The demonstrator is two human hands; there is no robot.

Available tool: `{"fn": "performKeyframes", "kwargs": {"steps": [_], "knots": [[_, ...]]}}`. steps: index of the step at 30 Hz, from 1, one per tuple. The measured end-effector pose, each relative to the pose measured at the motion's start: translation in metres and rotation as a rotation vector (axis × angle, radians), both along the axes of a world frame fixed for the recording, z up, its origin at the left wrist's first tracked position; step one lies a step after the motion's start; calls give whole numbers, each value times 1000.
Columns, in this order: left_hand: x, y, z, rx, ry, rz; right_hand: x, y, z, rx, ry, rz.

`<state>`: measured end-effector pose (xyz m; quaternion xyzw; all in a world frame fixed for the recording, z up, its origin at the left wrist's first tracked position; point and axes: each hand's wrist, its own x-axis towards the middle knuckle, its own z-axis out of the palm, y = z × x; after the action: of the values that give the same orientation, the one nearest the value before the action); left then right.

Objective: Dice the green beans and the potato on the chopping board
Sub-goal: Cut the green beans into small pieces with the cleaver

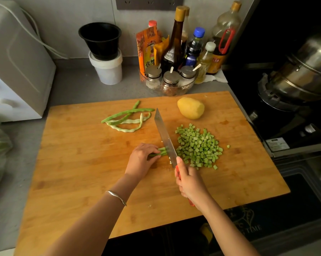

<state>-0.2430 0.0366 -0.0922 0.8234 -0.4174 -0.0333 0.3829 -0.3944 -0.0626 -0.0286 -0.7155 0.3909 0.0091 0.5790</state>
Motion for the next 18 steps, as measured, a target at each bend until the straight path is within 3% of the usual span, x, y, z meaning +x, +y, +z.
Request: {"fn": "performKeyframes", "kwargs": {"steps": [12, 18], "knots": [[1, -1, 2, 18, 55, -8, 38, 0, -16, -137, 136, -2], [1, 1, -4, 10, 23, 7, 15, -16, -16, -61, 91, -77]]}}
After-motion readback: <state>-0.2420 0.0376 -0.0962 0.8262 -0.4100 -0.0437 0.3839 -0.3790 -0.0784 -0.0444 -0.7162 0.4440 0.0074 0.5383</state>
